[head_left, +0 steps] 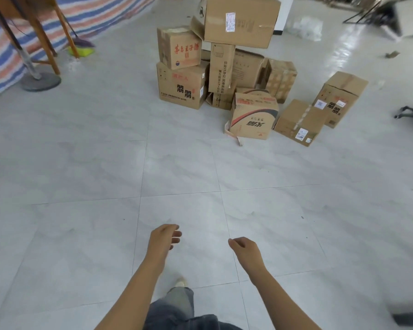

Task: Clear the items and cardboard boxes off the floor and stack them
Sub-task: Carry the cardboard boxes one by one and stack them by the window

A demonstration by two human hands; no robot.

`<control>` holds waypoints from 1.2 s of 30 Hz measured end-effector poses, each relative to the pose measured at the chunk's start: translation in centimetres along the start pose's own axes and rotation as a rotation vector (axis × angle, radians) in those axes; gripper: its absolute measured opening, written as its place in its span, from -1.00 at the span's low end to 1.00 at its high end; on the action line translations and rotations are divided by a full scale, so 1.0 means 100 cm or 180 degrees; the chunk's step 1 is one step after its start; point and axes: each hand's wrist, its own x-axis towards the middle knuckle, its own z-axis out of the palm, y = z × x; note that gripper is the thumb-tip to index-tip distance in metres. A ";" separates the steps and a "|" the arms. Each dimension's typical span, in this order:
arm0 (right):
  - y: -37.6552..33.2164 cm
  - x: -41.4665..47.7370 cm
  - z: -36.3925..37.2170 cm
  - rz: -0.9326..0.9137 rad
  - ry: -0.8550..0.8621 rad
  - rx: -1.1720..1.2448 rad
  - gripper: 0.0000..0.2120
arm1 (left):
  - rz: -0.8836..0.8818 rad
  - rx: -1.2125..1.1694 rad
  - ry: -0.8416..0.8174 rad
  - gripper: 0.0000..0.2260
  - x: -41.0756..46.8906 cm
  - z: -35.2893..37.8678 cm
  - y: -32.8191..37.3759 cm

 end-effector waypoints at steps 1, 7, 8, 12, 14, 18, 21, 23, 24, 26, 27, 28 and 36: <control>-0.016 0.010 0.001 -0.0002 0.0066 0.0021 -0.83 | 0.0051 -0.0025 -0.0026 -0.88 0.016 -0.001 0.019; -0.065 0.052 0.001 0.0154 0.0297 0.0054 -0.90 | -0.0120 0.0127 -0.0392 -0.86 0.079 0.030 0.076; -0.063 0.057 0.001 0.0242 0.0337 0.0048 -0.90 | -0.0202 0.0256 -0.0544 -0.87 0.085 0.038 0.076; -0.062 0.084 -0.010 0.0586 0.0483 0.0141 -0.88 | -0.0351 0.0586 -0.0872 -0.90 0.116 0.069 0.089; -0.069 0.108 -0.021 0.0622 0.0515 0.0178 -0.81 | -0.0301 0.0633 -0.0852 -0.89 0.138 0.086 0.109; -0.098 0.171 -0.043 0.0509 0.0453 0.0268 -0.81 | -0.0140 0.0696 -0.0776 -0.88 0.180 0.121 0.150; -0.128 0.231 -0.073 0.0236 0.0404 0.0235 -0.87 | -0.0078 0.0642 -0.0594 -0.88 0.215 0.152 0.178; -0.153 0.270 -0.106 0.0067 0.0488 0.0258 -0.83 | -0.0044 0.0553 -0.0459 -0.88 0.236 0.177 0.200; -0.165 0.289 -0.123 -0.0002 0.0541 0.0304 -0.81 | -0.0022 0.0514 -0.0408 -0.88 0.246 0.191 0.212; -0.184 0.322 -0.157 -0.0106 0.0622 0.0409 -0.79 | 0.0024 0.0489 -0.0361 -0.88 0.263 0.223 0.234; -0.190 0.336 -0.172 -0.0147 0.0650 0.0462 -0.78 | 0.0061 0.0496 -0.0377 -0.87 0.270 0.240 0.243; -0.195 0.350 -0.186 -0.0167 0.0667 0.0526 -0.77 | 0.0097 0.0516 -0.0420 -0.87 0.275 0.256 0.251; -0.179 0.424 -0.244 0.0283 0.0544 0.0682 -0.66 | -0.0074 0.0731 -0.0611 -0.86 0.333 0.358 0.295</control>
